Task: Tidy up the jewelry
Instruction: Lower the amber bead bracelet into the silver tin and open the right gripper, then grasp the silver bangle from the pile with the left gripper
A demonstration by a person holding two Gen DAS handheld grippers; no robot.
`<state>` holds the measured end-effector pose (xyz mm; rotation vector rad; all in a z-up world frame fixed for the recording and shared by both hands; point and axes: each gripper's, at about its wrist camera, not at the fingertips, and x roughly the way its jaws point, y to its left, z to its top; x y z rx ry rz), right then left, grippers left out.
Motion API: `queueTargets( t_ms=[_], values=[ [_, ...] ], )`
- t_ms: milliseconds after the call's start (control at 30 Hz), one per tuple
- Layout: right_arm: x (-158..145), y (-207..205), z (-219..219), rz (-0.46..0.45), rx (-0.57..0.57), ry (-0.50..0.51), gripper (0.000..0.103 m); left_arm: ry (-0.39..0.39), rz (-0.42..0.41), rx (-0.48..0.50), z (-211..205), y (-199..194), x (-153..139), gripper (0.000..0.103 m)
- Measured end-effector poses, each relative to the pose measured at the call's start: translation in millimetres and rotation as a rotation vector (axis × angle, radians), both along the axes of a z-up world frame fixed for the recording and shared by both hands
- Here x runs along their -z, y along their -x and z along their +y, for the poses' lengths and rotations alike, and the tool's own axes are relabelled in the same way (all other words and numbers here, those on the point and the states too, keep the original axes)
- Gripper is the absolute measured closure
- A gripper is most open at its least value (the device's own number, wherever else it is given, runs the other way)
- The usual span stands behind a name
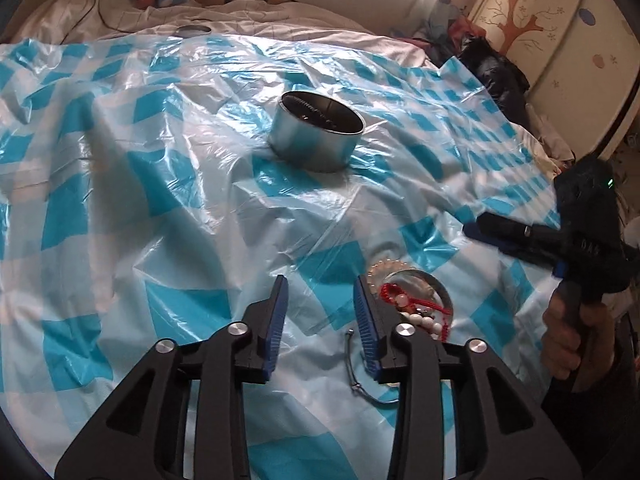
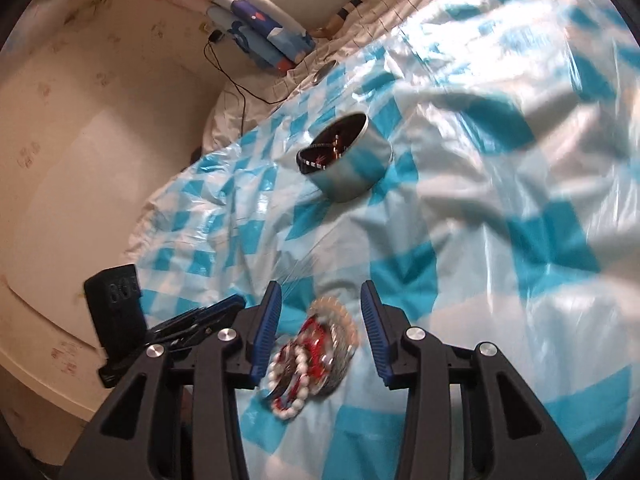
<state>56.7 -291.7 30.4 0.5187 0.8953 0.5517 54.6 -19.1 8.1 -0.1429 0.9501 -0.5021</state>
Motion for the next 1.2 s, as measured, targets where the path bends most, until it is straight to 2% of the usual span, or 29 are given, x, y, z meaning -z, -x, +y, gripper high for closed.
queueTargets(
  t_ms=[133, 267, 367, 433, 467, 567, 667, 733, 867, 933, 1033, 1133, 1200],
  values=[
    [-26.8, -38.1, 30.6, -0.124, -0.034, 0.151, 0.050, 0.014, 0.011, -0.029, 5.8, -6.2, 0.2, 0.064],
    [-34.4, -100.6, 71.4, -0.165, -0.049, 0.310, 0.050, 0.016, 0.012, -0.034, 8.6, -8.5, -0.2, 0.062],
    [-25.7, -132.9, 90.4, -0.138, -0.076, 0.374, 0.050, 0.016, 0.013, -0.034, 10.0, -11.2, -1.0, 0.062],
    [-14.4, -151.3, 100.3, -0.113, -0.085, 0.459, 0.050, 0.021, 0.012, -0.036, 11.8, -11.8, -1.7, 0.062],
    [-9.5, -155.6, 104.0, -0.107, -0.096, 0.490, 0.050, 0.024, 0.011, -0.038, 12.8, -12.0, -2.1, 0.062],
    [11.3, -165.7, 116.6, -0.105, -0.128, 0.666, 0.050, 0.033, 0.009, -0.041, 14.4, -12.1, -4.1, 0.062],
    [11.4, -164.7, 118.7, -0.130, -0.138, 0.710, 0.050, 0.031, 0.004, -0.038, 13.7, -11.9, -5.6, 0.061],
    [-3.0, -160.1, 110.2, -0.172, -0.104, 0.661, 0.050, 0.029, 0.004, -0.039, 13.5, -11.9, -6.1, 0.061],
    [-36.1, -130.5, 84.9, -0.238, -0.071, 0.487, 0.046, 0.036, 0.004, -0.024, 12.4, -10.8, -6.5, 0.061],
    [-41.3, -106.0, 63.5, -0.201, -0.071, 0.353, 0.041, 0.039, 0.002, -0.003, 9.5, -9.2, -7.6, 0.061],
    [-34.5, -54.8, 27.6, -0.131, -0.064, 0.183, 0.040, 0.092, 0.018, 0.031, 8.1, -8.7, -7.6, 0.061],
    [-12.4, -9.6, -13.8, -0.026, -0.030, -0.004, 0.040, 0.156, 0.048, 0.096, 1.8, -7.1, -4.3, 0.061],
    [4.2, 8.5, -37.3, 0.046, 0.016, -0.124, 0.040, 0.165, 0.059, 0.136, -5.8, -4.8, -0.9, 0.061]
  ],
)
